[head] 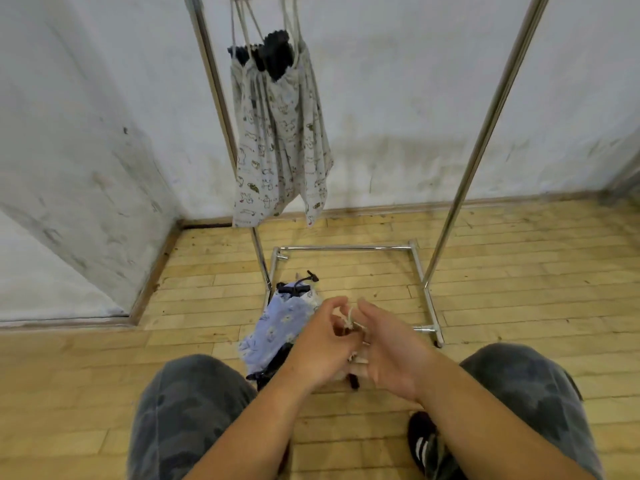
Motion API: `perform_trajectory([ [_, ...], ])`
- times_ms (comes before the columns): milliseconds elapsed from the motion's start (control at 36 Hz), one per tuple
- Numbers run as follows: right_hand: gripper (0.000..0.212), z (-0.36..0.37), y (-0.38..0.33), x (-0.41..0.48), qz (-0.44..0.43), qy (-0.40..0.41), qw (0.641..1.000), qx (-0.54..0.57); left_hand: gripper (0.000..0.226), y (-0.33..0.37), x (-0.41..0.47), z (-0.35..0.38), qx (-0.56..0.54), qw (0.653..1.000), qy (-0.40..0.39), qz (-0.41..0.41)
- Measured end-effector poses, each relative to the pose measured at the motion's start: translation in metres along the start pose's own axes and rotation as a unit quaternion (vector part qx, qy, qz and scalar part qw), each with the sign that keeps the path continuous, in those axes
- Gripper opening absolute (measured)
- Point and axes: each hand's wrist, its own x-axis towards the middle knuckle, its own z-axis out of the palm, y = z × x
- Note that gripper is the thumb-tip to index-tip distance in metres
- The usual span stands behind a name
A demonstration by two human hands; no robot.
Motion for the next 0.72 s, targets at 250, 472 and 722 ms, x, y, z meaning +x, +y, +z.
perform_trajectory([
  [250, 0.025, 0.009, -0.078, -0.017, -0.126, 0.069, 0.95, -0.276, 0.034, 0.082, 0.018, -0.041, -0.024, 0.997, 0.053, 0.046],
  [472, 0.027, 0.024, -0.141, -0.028, -0.279, -0.008, 0.86, -0.427, 0.04, 0.172, 0.027, -0.076, -0.007, 0.992, -0.018, 0.127],
  [722, 0.026, 0.051, -0.213, -0.027, -0.374, 0.038, 0.862, -0.34, 0.029, 0.245, 0.049, -0.124, 0.135, 0.963, -0.008, 0.235],
])
